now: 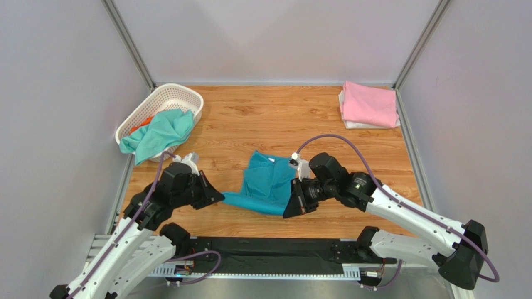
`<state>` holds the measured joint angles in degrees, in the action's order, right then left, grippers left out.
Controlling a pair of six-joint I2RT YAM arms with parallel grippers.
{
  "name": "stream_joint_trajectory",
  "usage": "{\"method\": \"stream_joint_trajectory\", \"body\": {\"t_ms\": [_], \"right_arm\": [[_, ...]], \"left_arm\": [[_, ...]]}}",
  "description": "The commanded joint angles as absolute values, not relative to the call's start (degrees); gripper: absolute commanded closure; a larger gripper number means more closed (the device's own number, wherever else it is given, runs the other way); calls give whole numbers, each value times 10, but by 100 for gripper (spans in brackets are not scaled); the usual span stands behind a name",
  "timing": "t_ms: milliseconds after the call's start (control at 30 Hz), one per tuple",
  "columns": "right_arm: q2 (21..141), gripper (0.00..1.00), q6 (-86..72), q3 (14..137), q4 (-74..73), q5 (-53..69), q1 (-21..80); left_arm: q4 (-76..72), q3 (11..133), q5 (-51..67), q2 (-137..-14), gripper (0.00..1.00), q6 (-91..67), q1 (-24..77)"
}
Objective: Fold and stack the t-shirts
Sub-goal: Fold the tshirt
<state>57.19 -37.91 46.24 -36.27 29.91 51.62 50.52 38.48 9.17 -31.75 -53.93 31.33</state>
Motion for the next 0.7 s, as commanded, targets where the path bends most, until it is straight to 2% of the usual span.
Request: {"method": "stream_joint_trajectory", "body": {"t_ms": [0, 233, 667], "right_arm": [[569, 100, -383, 491, -395, 324, 501], [592, 100, -342, 504, -407, 332, 397], [682, 100, -254, 565, -410, 309, 252]], "left_arm": [[526, 447, 49, -339, 100, -530, 312], [488, 529, -23, -465, 100, -509, 312], [418, 708, -23, -741, 100, -436, 297]]}}
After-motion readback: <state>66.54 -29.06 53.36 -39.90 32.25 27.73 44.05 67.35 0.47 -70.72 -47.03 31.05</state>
